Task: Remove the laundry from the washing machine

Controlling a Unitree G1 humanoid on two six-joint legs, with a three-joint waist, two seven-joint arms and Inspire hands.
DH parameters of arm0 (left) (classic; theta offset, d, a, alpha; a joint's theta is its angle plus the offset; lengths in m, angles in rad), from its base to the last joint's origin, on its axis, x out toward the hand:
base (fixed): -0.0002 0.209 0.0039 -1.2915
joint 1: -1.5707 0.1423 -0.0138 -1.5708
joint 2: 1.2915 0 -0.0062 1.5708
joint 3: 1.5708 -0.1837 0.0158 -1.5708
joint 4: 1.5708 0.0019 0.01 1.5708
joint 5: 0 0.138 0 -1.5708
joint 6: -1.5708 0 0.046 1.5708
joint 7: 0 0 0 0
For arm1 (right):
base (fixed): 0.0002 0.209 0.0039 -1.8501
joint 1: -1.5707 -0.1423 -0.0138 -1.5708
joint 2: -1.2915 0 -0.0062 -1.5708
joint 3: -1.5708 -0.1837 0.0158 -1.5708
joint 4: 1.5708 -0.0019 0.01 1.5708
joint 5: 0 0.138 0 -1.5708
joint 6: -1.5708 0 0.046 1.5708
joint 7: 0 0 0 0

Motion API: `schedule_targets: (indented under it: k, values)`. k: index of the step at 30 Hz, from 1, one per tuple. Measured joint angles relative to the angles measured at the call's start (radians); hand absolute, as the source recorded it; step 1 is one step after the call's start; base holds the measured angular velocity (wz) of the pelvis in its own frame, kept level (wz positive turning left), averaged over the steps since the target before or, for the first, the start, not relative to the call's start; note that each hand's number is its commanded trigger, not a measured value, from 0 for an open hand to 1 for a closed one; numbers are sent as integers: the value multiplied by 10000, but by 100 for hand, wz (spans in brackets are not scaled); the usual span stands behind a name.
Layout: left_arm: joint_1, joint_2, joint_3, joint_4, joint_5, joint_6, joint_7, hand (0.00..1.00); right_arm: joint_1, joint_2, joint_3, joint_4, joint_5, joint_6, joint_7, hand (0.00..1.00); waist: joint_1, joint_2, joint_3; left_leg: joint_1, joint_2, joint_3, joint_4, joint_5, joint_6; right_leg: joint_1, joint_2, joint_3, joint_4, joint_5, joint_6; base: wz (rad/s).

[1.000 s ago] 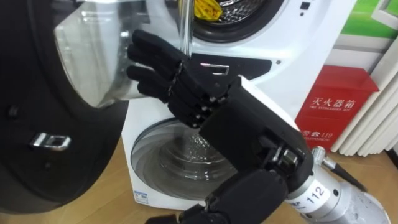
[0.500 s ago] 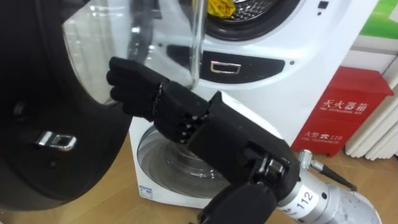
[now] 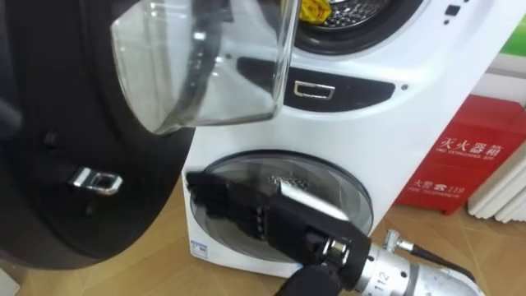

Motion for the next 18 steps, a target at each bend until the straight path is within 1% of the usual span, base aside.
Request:
schedule_targets:
  k: [1, 2, 3, 4, 6, 9, 12, 14, 16, 18]
  values:
    - [-23, 23, 21, 0, 2, 15, -21, 0, 8, 1, -43, 215, -209, 5, 28, 0, -42, -11, -7, -8, -9, -48, 20, 2, 2, 12, -6, -17, 2, 0, 0, 16]
    - [-66, 42, 51, 2, -3, 68, -28, 0, 23, -26, -66, 528, -653, 161, 54, 0, -86, -56, -38, -14, -21, -79, 29, 10, 14, 18, -20, -23, 17, -1, 1, 8]
    - [-94, 45, 64, 12, -19, 146, -38, 0, 115, -91, -73, 714, -985, 318, 97, 0, -112, -69, -35, -10, -44, -79, 24, 19, 30, 27, -40, -12, 13, -3, 4, 5]
    - [-98, 48, 63, 13, -22, 183, -40, 0, 188, -161, -71, 779, -1054, 389, 135, 0, -115, -90, -39, -8, -60, -90, 21, 24, 38, 35, -55, -20, 14, -6, 10, 4]
    - [-158, 89, 111, 11, -46, 217, -41, 0, 421, -533, -71, 1109, -1074, 547, 344, 0, -149, -147, -8, -5, -135, -113, -7, 43, 75, 44, -118, -24, 15, -33, 54, 4]
    - [-191, 138, 267, 5, -211, 286, -39, 0, 419, -870, -155, 1620, -1530, 763, 440, 0, -177, -216, 34, -14, -164, -100, -24, 34, 101, 46, -148, -35, 16, -33, 62, 0]
    - [-147, 151, 358, -46, -244, 402, -34, 0, 418, -1114, -207, 1651, -1839, 972, 645, 0, -174, -219, 38, 2, -166, -85, -35, 32, 103, 52, -145, -21, 13, -41, 76, 0]
    - [-122, 151, 372, -50, -245, 418, -33, 0, 418, -1128, -308, 1651, -1838, 1059, 703, 0, -168, -207, 48, 56, -162, -78, -29, 33, 101, 93, -141, -17, 4, -42, 78, 0]
    - [-94, 153, 386, -134, -239, 461, -19, 0, 420, -1127, -447, 1652, -1859, 1076, 785, 0, -219, -197, 86, 150, -164, -84, -36, 33, 101, 188, -143, -25, -12, -44, 81, 0]
    - [-64, 150, 600, -246, -258, 494, 25, 0, 413, -1126, -612, 1674, -2145, 1073, 779, 0, -192, -222, 85, 173, -167, -73, -66, 33, 101, 200, -145, 9, 4, -46, 84, 0]
